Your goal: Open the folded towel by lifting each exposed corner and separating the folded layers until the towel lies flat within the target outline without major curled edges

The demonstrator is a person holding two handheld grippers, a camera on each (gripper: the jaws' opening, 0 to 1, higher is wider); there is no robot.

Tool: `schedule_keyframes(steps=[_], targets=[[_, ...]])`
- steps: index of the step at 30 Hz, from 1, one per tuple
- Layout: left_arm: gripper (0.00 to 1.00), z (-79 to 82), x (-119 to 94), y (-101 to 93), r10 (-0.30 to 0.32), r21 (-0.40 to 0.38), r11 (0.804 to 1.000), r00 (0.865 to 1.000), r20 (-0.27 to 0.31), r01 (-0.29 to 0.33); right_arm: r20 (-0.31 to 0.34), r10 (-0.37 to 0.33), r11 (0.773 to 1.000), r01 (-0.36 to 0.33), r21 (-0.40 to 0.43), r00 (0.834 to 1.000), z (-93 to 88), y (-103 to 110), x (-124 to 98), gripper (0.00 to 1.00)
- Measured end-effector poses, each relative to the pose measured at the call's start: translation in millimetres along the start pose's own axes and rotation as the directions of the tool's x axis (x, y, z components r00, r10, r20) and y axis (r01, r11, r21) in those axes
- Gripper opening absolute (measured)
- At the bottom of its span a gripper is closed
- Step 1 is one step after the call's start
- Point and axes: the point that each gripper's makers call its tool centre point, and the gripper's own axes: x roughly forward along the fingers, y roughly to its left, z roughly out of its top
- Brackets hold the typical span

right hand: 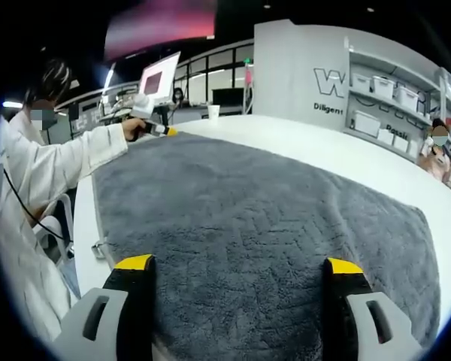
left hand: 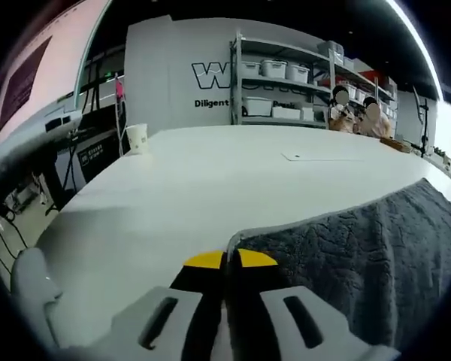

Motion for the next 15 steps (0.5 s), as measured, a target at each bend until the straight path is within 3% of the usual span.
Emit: schedule_keyframes(steps=[15], targets=[[0.04,1.4,2.2,7.3,0.022,0.023,1.0,1.0,0.003,-0.022,0.028,-0.016,1.0,0.016,0.012,0.999,-0.9,0.2,-3.0,0.89]])
